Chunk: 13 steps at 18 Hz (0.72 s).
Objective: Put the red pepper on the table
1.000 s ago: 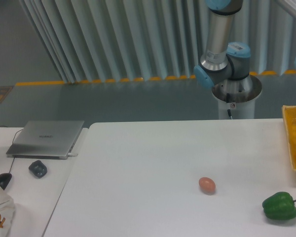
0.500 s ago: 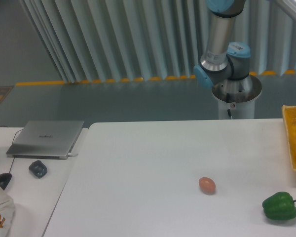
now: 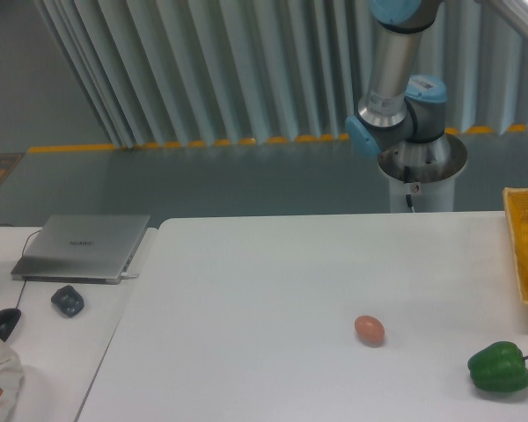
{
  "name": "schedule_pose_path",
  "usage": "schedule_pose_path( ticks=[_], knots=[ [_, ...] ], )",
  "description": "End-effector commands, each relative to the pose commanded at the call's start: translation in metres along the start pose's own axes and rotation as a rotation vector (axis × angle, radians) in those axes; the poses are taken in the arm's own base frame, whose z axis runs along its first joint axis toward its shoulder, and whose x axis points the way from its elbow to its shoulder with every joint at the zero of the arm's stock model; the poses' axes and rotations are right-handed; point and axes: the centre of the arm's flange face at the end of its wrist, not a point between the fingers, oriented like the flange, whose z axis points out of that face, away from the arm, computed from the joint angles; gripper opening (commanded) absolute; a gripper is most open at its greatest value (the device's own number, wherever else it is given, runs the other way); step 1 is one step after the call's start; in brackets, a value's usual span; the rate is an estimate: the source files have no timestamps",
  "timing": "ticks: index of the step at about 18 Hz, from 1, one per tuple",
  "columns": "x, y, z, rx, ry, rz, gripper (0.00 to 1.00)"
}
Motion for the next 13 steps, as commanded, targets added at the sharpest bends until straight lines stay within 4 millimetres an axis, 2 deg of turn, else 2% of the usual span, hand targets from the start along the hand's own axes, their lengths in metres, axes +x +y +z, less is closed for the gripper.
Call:
schedule_pose_path(
  ticks=[8,13],
  knots=[
    [-0.0006,-0.0008,0.0018,0.002,0.003,0.001,1.00],
    [-0.0005,-0.0012,0.0035,-0.001,0.007,0.001,0.75]
  ],
)
